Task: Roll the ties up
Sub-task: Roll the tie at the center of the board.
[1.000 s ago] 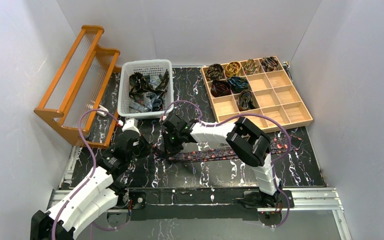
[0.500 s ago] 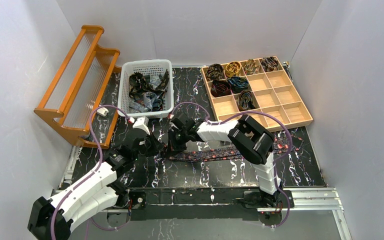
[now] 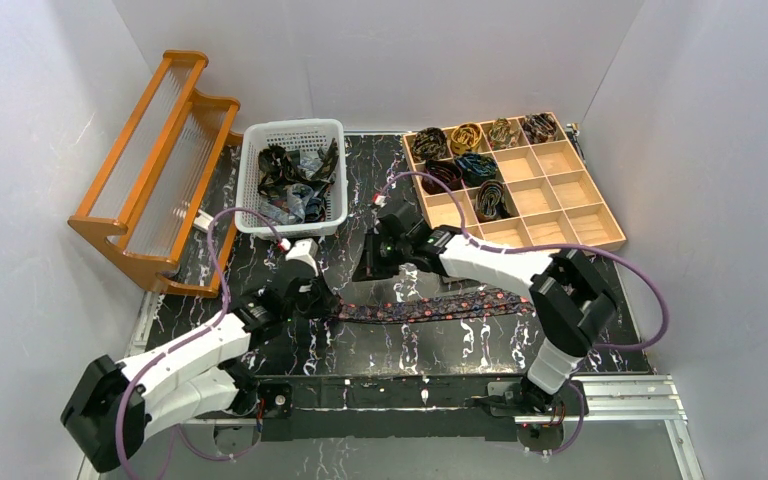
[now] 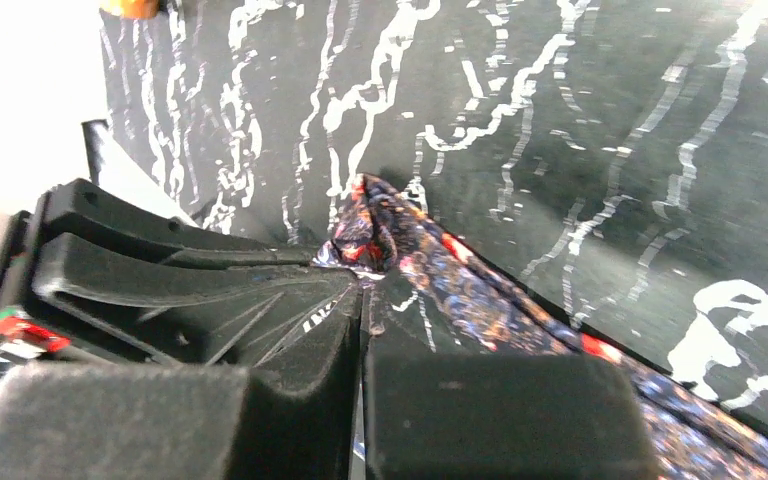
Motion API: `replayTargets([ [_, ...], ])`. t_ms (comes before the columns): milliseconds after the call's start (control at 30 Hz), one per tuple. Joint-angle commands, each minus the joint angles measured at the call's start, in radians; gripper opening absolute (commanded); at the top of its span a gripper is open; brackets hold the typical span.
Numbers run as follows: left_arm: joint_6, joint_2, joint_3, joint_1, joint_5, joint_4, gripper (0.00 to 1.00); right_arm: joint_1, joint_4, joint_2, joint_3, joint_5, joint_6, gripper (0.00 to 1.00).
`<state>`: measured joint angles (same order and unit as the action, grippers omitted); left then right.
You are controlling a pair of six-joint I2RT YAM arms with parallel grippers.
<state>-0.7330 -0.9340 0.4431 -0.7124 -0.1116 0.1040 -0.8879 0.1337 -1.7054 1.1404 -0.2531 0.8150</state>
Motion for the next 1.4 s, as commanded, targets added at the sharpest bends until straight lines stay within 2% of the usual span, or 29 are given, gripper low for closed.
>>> replayTargets([
  [0, -0.004, -0.078, 0.029, -0.062, -0.059, -0.046, 0.00, 0.029, 0.081, 0.074, -0.051, 0.139, -0.038, 0.11],
  [333, -0.060, -0.201, 0.051, -0.134, -0.127, -0.128, 0.00, 0.040, 0.096, 0.084, -0.082, 0.139, -0.043, 0.12],
  [700, -0.143, -0.210, 0.037, -0.163, -0.204, -0.143, 0.00, 0.040, 0.094, 0.065, -0.096, 0.103, -0.046, 0.14],
  [833, -0.149, -0.252, 0.025, -0.167, -0.144, -0.201, 0.11, 0.040, 0.084, 0.067, -0.102, 0.082, -0.056, 0.20],
  [933, -0.150, -0.289, 0.034, -0.167, -0.063, -0.277, 0.20, 0.041, 0.076, 0.086, -0.114, 0.098, -0.071, 0.29],
  [1000, -0.147, -0.299, 0.047, -0.167, -0.025, -0.275, 0.32, 0.047, 0.075, 0.099, -0.120, 0.102, -0.081, 0.34],
  [1067, -0.147, -0.265, 0.058, -0.167, -0.034, -0.229, 0.37, 0.055, 0.080, 0.111, -0.120, 0.097, -0.090, 0.38],
  [1200, -0.152, -0.128, 0.050, -0.167, -0.076, -0.169, 0.55, 0.064, 0.082, 0.122, -0.119, 0.081, -0.088, 0.45],
  [1367, -0.132, 0.003, 0.064, -0.162, -0.134, -0.026, 0.61, 0.064, 0.030, 0.081, -0.108, -0.057, -0.037, 0.58],
])
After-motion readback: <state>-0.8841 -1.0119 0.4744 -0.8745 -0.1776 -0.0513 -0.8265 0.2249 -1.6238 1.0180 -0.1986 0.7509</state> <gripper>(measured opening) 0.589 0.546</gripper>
